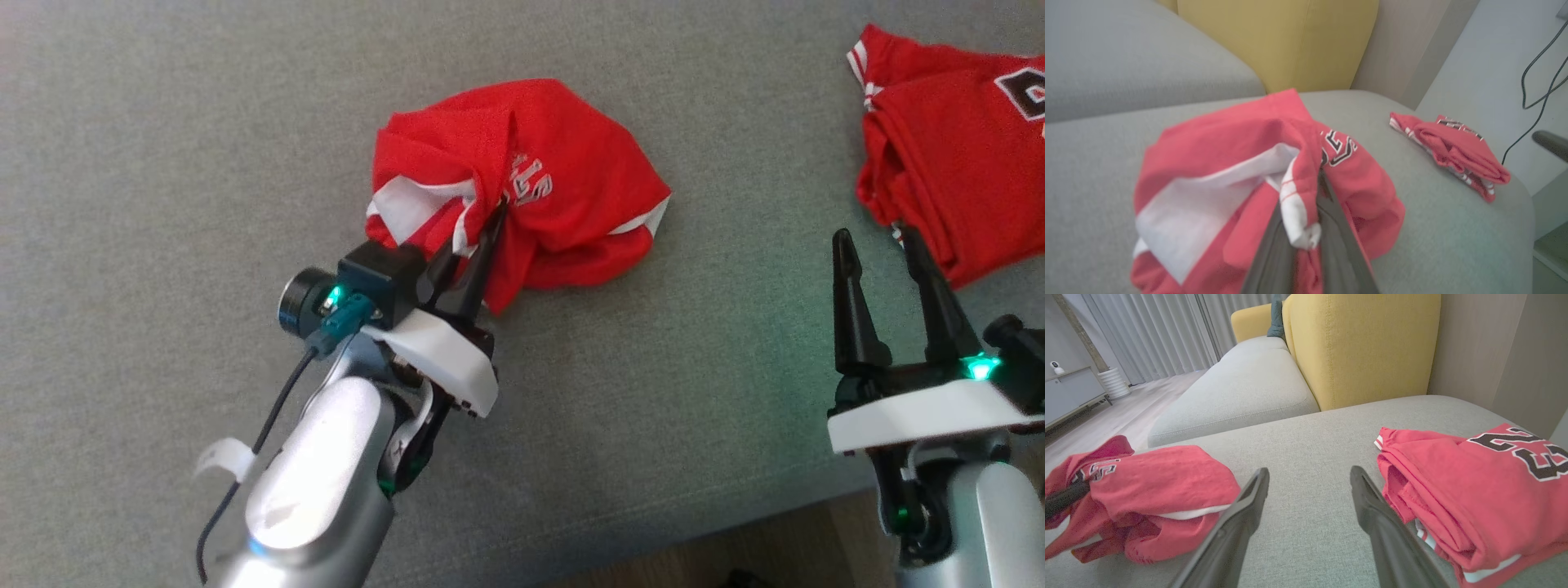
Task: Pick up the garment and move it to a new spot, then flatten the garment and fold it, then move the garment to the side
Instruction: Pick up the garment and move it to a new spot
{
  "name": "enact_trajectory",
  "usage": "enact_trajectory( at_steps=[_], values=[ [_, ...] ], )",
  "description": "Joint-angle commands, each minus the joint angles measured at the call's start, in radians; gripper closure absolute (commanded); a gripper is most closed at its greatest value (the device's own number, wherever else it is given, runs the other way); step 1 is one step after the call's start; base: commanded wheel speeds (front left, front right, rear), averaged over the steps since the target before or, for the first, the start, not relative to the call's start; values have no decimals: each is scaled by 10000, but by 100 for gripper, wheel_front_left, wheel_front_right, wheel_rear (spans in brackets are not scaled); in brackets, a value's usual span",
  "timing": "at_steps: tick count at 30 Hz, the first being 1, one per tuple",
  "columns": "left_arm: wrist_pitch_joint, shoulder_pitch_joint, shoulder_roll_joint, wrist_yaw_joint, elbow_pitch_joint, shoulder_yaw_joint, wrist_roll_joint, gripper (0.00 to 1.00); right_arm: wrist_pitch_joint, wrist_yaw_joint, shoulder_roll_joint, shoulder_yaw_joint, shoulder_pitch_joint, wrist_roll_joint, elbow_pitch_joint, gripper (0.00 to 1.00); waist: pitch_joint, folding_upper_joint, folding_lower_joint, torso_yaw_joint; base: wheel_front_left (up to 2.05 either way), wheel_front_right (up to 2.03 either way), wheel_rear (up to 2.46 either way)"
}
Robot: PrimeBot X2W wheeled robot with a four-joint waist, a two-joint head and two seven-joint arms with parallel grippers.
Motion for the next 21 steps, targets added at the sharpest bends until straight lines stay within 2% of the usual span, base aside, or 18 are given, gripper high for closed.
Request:
enact_trajectory(
  at_steps=[1, 2, 3, 4, 7, 11, 15, 21],
  values=[
    [-129, -196, 44, -49, 11, 193, -66, 100, -137, -9, -48, 217, -342, 52, -222, 0, 194, 0, -1, -14, 0, 0, 0],
    [-197, -193, 44, -73, 216, 152, -100, 94, -151, -9, -48, 232, -383, 57, -179, 0, 203, 0, -1, 39, 0, 0, 0],
    [-296, -191, 43, -91, 375, 102, -112, 52, -159, -9, -48, 252, -422, 51, -139, 0, 198, 0, -1, 93, 0, 0, 0],
    [-398, -195, 43, -123, 505, 22, -101, 0, -162, -9, -48, 267, -456, 22, -103, 0, 174, 0, -1, 162, 0, 0, 0],
    [-812, -169, 45, -222, 672, -247, 11, 0, -147, -9, -48, 296, -500, -77, -8, 0, -31, 0, -1, 421, 0, 0, 0],
    [-1253, 119, 93, -97, 469, -393, 257, 0, -30, -9, -48, 300, -414, -243, 65, 0, -533, 0, -1, 820, 0, 0, 0],
    [-1447, 633, 252, 296, -55, -113, 297, 0, 164, -9, -48, 304, -269, -440, 18, 0, -1039, 0, -1, 1211, 0, 0, 0],
    [-1524, 1363, 643, 1047, -771, 935, 73, 0, 452, -9, -47, 266, -25, -676, -140, 0, -1625, 0, -1, 1712, 0, 0, 0]
  ],
)
